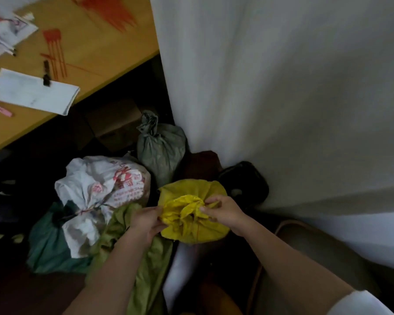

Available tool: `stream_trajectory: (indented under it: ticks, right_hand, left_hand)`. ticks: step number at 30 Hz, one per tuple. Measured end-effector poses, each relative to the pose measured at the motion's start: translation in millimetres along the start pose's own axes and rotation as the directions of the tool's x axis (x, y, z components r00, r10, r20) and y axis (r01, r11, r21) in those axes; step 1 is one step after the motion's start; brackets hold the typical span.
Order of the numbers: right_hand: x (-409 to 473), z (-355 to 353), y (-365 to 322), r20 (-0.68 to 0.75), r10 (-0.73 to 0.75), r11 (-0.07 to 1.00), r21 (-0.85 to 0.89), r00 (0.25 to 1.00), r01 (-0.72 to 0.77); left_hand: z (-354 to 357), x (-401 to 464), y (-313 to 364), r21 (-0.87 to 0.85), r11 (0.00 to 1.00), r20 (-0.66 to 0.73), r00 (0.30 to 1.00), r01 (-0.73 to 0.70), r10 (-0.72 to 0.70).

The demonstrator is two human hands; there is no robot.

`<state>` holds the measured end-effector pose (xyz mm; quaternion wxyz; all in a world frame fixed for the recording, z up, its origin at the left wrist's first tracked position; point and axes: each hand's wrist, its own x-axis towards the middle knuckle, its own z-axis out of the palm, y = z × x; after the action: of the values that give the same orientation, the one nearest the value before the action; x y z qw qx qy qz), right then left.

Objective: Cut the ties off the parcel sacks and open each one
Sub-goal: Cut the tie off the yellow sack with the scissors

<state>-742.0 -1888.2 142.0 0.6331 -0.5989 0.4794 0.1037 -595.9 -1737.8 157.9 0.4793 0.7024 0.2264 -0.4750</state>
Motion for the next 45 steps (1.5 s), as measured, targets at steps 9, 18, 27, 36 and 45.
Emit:
stream_trajectory:
  ticks: [9, 18, 27, 36, 45]
  right_hand:
    - [22.5, 47.0, -29.4, 0.138, 0.002, 0.994, -0.112, 0.990, 0.014]
    - [58.2, 90.6, -64.6, 0.027, -0.062, 0.989, -0.136, 0.998, 0.065]
    - [188.6, 154.6, -72.2, -0.100, -0.005, 0.990, 0.137, 0.995, 0.019]
    - [250.2, 190.4, -125.1, 0.177, -0.186, 0.911, 0.399, 0.966, 0.102]
    - [312.0, 166.1, -87.0, 0.255, -0.038, 0.992, 0.122, 0.966, 0.007]
  left_hand:
    - [-56.1, 16.6, -5.7, -0.155, 0.987, -0.156, 0.986, 0.038, -0.063]
    - [-89.8, 54.9, 24.8, -0.229, 0.972, -0.097, 0.993, 0.048, -0.072]
    - [-112.8, 182.8, 44.9, -0.391, 0.920, 0.026, 1.000, 0.013, -0.002]
    - [-150.5, 220.2, 58.3, -0.566, 0.787, -0.128, 0.969, -0.246, 0.211]
    - [-104.5, 256.7, 37.0, -0.418, 0.886, -0.064, 0.979, -0.201, 0.192]
